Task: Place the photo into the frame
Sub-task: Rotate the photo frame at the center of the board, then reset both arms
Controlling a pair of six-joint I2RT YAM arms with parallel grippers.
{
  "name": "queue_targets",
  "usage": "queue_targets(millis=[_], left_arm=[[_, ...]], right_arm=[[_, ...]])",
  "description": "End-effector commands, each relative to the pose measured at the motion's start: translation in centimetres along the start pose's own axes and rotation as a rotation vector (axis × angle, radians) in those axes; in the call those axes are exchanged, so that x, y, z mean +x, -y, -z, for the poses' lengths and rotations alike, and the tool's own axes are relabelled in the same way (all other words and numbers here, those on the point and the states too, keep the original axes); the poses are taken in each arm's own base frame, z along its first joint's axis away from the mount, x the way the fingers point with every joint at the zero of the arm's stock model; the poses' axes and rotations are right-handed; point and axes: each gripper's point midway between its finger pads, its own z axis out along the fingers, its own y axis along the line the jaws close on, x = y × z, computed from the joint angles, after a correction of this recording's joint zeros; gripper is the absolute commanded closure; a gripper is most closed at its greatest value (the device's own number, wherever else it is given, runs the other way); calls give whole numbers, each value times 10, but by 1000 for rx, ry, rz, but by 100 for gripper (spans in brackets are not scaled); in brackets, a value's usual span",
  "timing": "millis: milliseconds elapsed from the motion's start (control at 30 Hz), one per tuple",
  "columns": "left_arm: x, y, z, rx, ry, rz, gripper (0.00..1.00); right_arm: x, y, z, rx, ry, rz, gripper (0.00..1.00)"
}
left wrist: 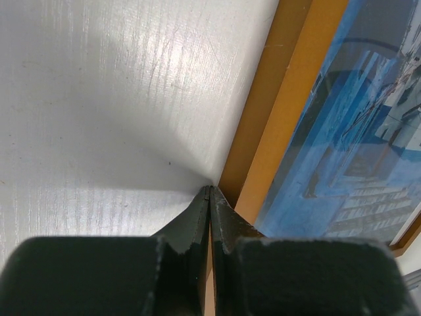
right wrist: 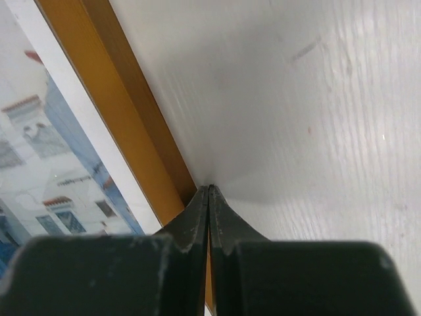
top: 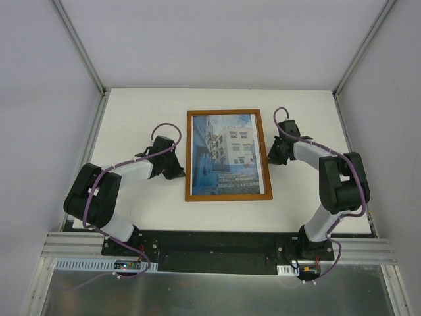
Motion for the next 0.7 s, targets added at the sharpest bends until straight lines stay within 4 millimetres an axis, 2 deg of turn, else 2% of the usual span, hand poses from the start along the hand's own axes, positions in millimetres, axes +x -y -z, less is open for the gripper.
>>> queue_targets(millis=[0, 167, 367, 433, 500, 600, 667], left_arm=[[-3, 0, 1, 14, 2, 1, 100], [-1, -1, 4, 19, 0, -1, 100], [0, 1, 9, 38, 1, -5, 100], [-3, 2, 12, 38, 19, -12, 100], [-17, 6, 20, 31, 49, -42, 100], [-47, 21, 44, 63, 110, -59, 100], [-63, 35, 64, 86, 156, -91, 98]], right_arm=[[45, -6, 16, -62, -71, 14, 99], [65, 2, 26, -77, -54, 18, 99], [66, 12, 34, -54, -25, 34, 99], [59, 13, 36, -42, -17, 43, 99], [42, 10, 45, -46, 1, 44, 99], [8, 6, 72, -50, 86, 45, 98], [-12, 0, 95, -81, 157, 50, 90]])
